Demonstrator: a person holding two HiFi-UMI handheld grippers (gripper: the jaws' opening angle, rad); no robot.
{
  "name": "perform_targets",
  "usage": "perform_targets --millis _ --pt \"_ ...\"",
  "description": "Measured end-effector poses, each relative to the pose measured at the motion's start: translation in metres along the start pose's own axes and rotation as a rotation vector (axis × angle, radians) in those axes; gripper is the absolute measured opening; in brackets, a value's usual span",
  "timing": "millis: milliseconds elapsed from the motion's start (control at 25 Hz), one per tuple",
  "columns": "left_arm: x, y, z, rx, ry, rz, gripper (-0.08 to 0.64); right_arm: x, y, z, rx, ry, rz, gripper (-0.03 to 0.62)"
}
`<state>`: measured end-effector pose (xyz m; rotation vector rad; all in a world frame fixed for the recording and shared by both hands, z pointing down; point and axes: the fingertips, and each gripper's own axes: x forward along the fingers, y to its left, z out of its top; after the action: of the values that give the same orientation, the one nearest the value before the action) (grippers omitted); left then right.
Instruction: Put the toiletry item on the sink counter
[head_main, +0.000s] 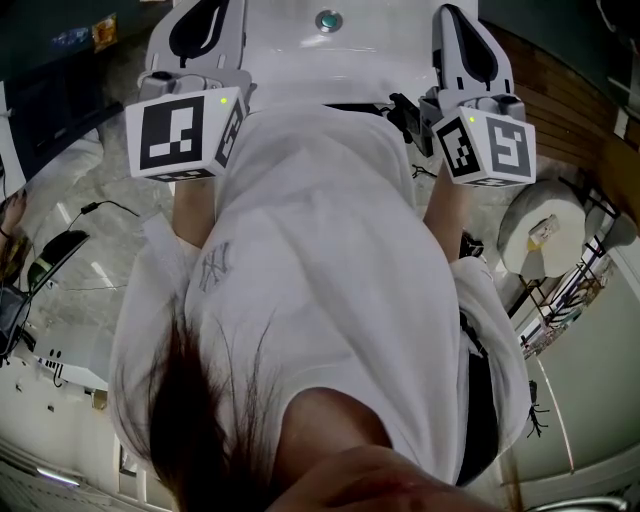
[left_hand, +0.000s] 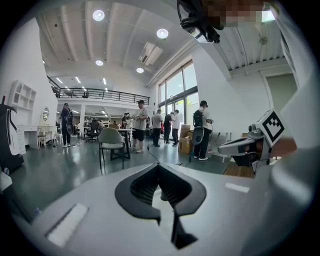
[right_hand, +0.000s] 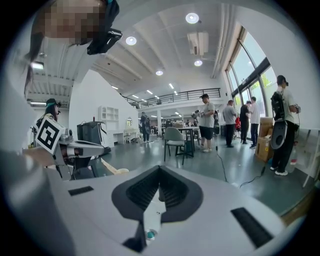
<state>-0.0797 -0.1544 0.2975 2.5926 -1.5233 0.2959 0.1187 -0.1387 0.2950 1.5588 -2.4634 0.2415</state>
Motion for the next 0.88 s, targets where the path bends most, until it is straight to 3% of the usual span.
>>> perform_targets --millis 400,640,880 --pt "0.004 -0.003 0.005 -0.002 -0.005 0.001 0.009 0.002 -0.004 0.001 0.004 -0.005 -0.005 0.009" --pt "0.0 -0.009 0.026 -0.002 -0.093 0.038 0.009 0.005 0.015 0.007 -0.013 -0.047 0.009 0.011" --pt "-0.004 -0.032 0.037 -0.012 -0.137 0.001 0.009 0.011 0.047 0.016 -0.002 -0.089 0.07 0.011"
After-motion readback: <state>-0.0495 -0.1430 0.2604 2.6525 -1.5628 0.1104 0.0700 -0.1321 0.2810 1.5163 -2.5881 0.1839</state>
